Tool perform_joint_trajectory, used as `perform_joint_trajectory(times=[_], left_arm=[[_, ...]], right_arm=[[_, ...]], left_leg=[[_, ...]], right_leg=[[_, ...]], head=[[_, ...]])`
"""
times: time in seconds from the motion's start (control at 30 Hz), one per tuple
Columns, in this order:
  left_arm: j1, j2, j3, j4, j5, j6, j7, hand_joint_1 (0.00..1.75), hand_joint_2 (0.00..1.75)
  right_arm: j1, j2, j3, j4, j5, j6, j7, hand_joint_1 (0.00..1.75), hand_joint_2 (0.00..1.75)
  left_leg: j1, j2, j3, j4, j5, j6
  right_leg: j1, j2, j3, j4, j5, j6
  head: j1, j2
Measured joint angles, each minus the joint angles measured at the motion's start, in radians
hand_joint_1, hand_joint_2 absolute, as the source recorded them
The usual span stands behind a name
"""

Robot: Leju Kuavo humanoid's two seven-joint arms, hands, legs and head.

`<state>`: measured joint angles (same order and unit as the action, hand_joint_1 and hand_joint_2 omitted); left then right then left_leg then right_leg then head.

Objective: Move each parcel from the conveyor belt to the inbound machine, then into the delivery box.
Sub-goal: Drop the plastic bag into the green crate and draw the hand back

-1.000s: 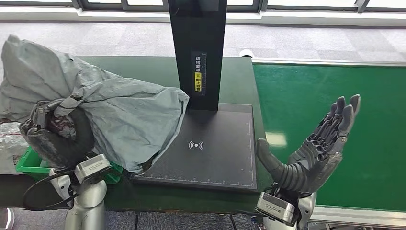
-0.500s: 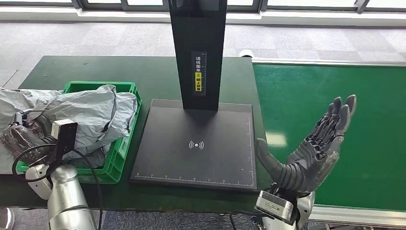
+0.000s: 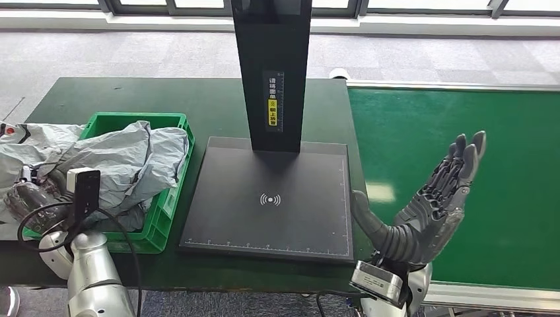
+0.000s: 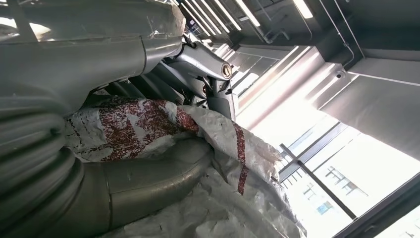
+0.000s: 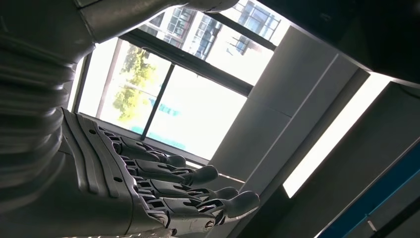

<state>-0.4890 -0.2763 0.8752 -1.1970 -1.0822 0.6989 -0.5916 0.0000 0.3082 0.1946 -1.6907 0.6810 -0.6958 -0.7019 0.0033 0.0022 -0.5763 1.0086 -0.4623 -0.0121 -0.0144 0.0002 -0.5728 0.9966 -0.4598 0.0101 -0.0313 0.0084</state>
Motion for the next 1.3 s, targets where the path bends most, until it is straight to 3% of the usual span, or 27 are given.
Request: perform_joint_trajectory(times=[0.03, 0.17, 0.3, 0.63, 0.83, 1.0, 1.13, 1.3], left_arm=[[0.0, 0.0, 0.0, 0.002, -0.005, 0.0, 0.003, 0.77, 1.75], [0.0, 0.0, 0.0, 0.005, -0.014, 0.0, 0.011, 0.77, 1.75], [0.0, 0.001, 0.0, 0.006, -0.016, 0.0, 0.012, 0.0, 1.75], [0.006, -0.003, 0.0, -0.006, 0.062, 0.0, -0.034, 0.0, 1.75], [0.052, -0.033, -0.031, -0.084, 0.2, 0.0, -0.096, 0.0, 1.75], [0.121, -0.052, -0.136, -0.201, 0.355, -0.004, -0.1, 0.0, 1.75], [0.241, -0.053, -0.318, -0.374, 0.605, -0.022, -0.104, 0.0, 1.75], [0.355, -0.043, -0.506, -0.577, 0.667, -0.008, -0.112, 0.0, 1.75]], right_arm=[[0.0, 0.0, 0.0, 0.001, 0.001, 0.0, 0.0, 0.0, 1.75], [0.0, 0.0, 0.0, 0.003, 0.001, 0.0, 0.0, 0.0, 1.75], [0.0, 0.0, 0.0, 0.005, 0.001, 0.0, 0.0, 0.0, 1.75], [0.0, 0.0, 0.0, 0.016, 0.011, 0.0, 0.0, 0.0, 1.75], [0.001, 0.0, 0.0, 0.019, 0.029, 0.0, 0.0, 0.0, 1.75], [0.001, 0.0, 0.0, 0.035, 0.038, 0.0, 0.0, 0.0, 1.75], [0.001, 0.0, 0.001, 0.061, 0.027, 0.0, 0.0, 0.0, 1.75], [-0.003, -0.002, 0.008, 0.126, -0.009, 0.002, 0.014, 0.0, 1.75]], left_leg=[[0.0, 0.0, 0.0, 0.0, 0.0, 0.0], [0.0, 0.0, 0.0, 0.0, 0.0, 0.0], [0.0, 0.0, 0.0, 0.0, 0.0, 0.0], [0.0, 0.0, 0.0, 0.0, 0.0, 0.0], [0.0, 0.0, 0.0, 0.0, 0.0, 0.0], [0.0, 0.002, 0.0, 0.0, 0.0, 0.0], [0.0, 0.003, 0.0, 0.0, -0.001, -0.001], [0.0, 0.002, 0.0, 0.0, -0.001, 0.0]], right_leg=[[0.0, 0.0, 0.0, 0.0, 0.0, 0.0], [0.0, 0.0, 0.0, 0.0, 0.0, 0.0], [0.0, 0.0, 0.0, 0.0, 0.0, 0.0], [0.0, 0.0, 0.0, 0.0, 0.0, 0.0], [0.0, 0.0, 0.0, 0.0, 0.0, 0.0], [0.0, 0.001, -0.001, 0.0, 0.0, 0.0], [0.0, 0.003, -0.001, 0.0, 0.0, 0.0], [0.0, 0.002, -0.001, 0.0, 0.0, 0.0]], head=[[0.0, 0.0], [0.0, 0.0], [0.0, 0.0], [0.0, 0.0], [0.0, 0.0], [0.0, 0.0], [0.0, 0.0], [0.0, 0.0]])
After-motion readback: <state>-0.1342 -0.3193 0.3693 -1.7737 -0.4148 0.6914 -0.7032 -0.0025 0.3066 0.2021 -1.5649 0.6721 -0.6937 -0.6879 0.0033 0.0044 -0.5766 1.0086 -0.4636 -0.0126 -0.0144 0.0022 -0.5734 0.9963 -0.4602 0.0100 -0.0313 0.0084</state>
